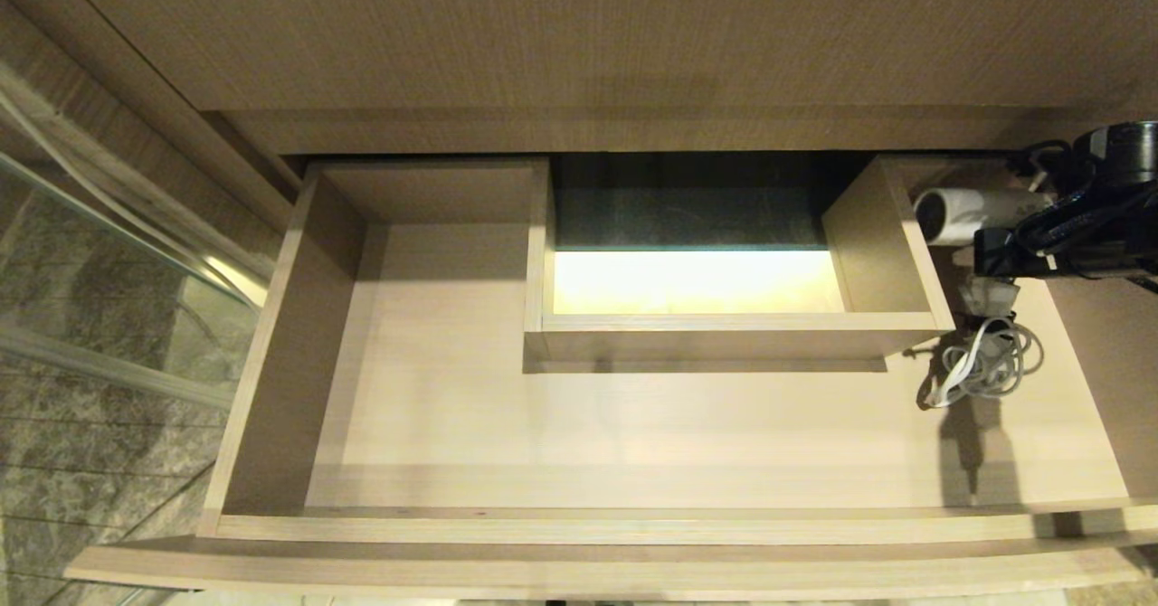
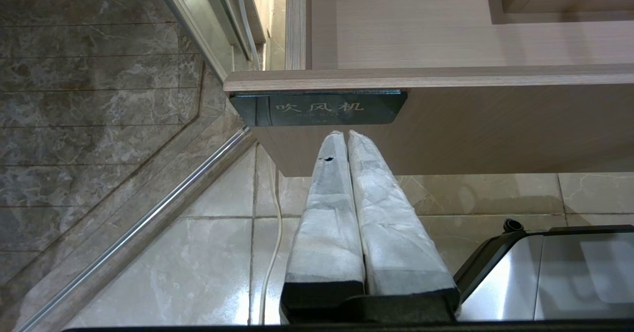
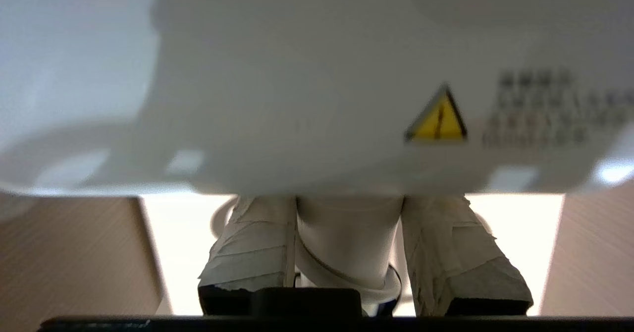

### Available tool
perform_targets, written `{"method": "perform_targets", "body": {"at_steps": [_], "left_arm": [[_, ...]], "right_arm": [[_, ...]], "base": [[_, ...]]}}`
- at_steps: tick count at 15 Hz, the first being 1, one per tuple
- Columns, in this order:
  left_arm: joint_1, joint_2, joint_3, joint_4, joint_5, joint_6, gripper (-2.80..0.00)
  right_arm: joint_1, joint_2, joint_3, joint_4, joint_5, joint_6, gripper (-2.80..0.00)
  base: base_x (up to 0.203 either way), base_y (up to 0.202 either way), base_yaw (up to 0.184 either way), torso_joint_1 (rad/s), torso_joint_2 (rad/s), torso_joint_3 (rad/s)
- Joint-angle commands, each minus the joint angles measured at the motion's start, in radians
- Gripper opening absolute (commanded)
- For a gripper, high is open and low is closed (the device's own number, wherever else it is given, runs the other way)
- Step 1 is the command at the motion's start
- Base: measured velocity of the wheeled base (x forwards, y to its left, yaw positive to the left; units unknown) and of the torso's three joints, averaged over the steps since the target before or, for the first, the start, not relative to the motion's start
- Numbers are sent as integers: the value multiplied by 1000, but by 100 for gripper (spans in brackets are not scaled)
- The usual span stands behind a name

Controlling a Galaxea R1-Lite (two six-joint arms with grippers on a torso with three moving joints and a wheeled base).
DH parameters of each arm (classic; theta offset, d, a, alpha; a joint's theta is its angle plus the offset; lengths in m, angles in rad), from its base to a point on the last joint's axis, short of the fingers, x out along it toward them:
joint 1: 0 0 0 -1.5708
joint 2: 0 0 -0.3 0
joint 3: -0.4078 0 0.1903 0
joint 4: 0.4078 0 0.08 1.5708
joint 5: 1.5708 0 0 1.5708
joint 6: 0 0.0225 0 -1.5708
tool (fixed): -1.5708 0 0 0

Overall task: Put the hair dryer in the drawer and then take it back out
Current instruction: Pick up the hairdryer

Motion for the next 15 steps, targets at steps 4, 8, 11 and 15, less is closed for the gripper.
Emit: {"method": "perform_targets", "body": {"at_steps": [4, 8, 11, 15], "left_arm": [[-1, 0, -1, 0, 0, 0, -280], [-1, 0, -1, 0, 0, 0, -280], [0, 0, 0, 0, 0, -1, -280], [1, 0, -1, 0, 0, 0, -280]], "right_arm": [[3, -185, 105, 3, 3, -40, -280], [2, -295, 157, 25, 6, -68, -280], [1, -373, 182, 58, 6, -104, -280], [1, -444, 195, 67, 7, -114, -280]], "base": [[0, 0, 0, 0, 0, 0], [0, 0, 0, 0, 0, 0], [0, 0, 0, 0, 0, 0], [0, 0, 0, 0, 0, 0]]}}
